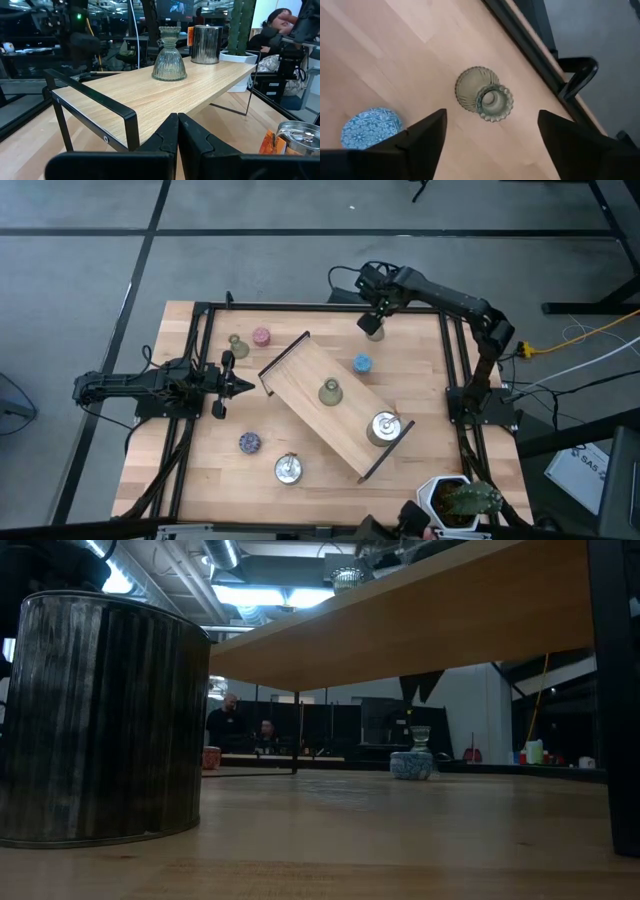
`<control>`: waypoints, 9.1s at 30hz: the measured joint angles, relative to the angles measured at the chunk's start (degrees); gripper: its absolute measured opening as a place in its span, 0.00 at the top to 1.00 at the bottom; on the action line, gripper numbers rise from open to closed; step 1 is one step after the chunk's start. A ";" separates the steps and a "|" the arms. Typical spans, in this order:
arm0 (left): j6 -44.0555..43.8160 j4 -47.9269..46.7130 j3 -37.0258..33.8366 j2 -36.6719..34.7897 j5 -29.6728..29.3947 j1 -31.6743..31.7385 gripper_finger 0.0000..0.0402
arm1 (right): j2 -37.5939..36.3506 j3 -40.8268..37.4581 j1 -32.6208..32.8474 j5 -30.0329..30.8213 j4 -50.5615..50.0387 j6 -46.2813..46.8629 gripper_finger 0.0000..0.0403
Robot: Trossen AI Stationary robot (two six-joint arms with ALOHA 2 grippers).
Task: Pick & Place candle stick holders
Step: Put the right transparent candle holder on the shelf
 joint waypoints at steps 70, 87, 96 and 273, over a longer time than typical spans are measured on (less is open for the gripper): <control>0.00 0.00 0.02 0.00 0.00 0.02 0.99 | -0.04 -14.57 -2.80 -2.20 16.57 2.03 0.45; 0.00 -0.02 0.00 0.00 0.00 0.01 0.99 | -0.04 -14.55 -2.75 -2.04 16.51 2.03 0.53; 0.00 -0.02 0.02 0.00 0.00 0.00 0.99 | -0.09 -13.59 -2.73 -2.23 13.05 0.66 0.54; 0.00 -0.02 0.00 -0.02 0.00 0.02 0.99 | -7.65 8.86 41.48 -7.84 -4.88 -38.52 0.51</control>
